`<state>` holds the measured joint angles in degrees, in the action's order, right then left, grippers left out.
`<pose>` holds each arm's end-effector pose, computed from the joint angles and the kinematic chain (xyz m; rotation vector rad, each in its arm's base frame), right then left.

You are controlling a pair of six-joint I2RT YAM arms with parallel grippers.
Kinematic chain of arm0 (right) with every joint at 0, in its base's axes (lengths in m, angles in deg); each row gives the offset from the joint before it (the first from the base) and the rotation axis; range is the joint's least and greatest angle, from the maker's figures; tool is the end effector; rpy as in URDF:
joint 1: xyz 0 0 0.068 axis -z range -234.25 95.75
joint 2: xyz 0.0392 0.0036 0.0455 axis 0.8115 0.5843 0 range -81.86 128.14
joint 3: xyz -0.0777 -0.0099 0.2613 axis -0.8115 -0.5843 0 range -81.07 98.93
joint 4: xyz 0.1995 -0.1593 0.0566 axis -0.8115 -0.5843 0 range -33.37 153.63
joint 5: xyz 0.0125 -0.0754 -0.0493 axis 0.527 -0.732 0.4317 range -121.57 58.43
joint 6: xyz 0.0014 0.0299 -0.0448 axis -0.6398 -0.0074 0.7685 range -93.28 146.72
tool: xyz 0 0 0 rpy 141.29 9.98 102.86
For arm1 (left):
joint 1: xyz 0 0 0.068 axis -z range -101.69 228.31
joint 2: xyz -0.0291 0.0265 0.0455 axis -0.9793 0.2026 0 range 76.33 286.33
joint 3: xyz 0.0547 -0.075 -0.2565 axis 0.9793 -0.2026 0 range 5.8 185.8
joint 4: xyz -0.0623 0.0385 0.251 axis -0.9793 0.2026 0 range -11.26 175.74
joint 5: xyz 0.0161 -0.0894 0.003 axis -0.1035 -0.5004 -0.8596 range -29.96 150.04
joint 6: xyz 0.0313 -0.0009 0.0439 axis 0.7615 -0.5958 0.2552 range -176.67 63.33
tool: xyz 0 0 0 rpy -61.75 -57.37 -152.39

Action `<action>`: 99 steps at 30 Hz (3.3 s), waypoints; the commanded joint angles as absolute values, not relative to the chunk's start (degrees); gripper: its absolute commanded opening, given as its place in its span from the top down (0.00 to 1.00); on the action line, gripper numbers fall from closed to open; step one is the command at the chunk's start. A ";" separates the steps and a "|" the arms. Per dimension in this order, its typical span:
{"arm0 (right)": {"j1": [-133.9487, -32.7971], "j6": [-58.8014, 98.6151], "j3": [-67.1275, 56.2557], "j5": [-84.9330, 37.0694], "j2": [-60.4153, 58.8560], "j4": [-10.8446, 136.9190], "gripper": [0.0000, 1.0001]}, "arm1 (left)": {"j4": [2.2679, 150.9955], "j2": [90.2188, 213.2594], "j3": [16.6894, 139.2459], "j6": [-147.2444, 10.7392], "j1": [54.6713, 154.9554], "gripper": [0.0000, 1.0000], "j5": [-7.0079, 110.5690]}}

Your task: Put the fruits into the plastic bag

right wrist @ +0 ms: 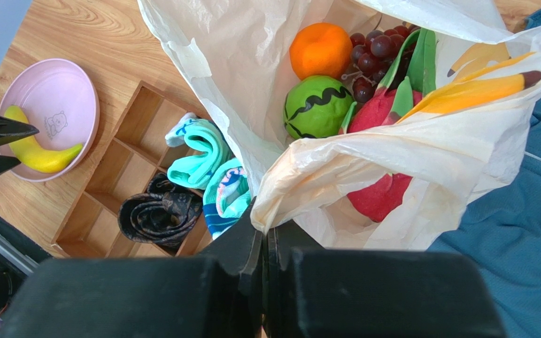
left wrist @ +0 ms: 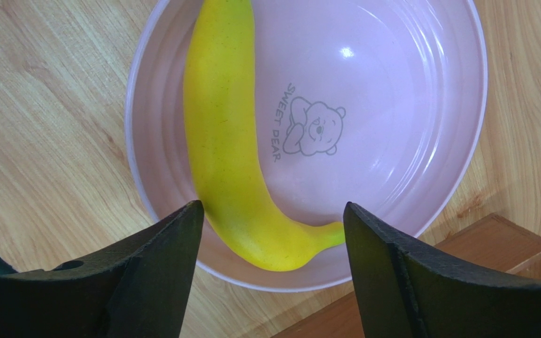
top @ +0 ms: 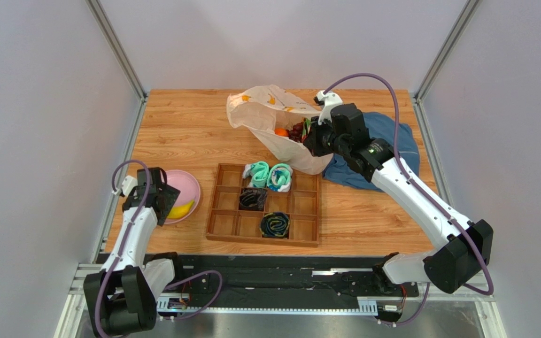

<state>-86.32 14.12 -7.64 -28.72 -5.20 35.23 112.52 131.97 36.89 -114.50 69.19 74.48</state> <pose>0.2536 0.1610 0.3590 -0.3958 2.1289 0.5094 0.1721 0.0366 0.1919 -1.4759 2.0668 -0.0040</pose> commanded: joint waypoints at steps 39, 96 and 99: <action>-86.59 13.89 -5.40 -28.41 -5.31 36.47 0.96 | 89.37 142.06 66.67 -102.03 88.56 0.85 50.02; -86.59 14.86 -6.36 -30.78 -7.77 35.51 0.96 | 86.20 179.51 91.40 -129.01 111.71 0.66 59.35; -86.59 14.86 -6.36 -30.78 -7.68 35.51 0.96 | 87.96 181.18 93.95 -127.08 111.71 0.55 58.11</action>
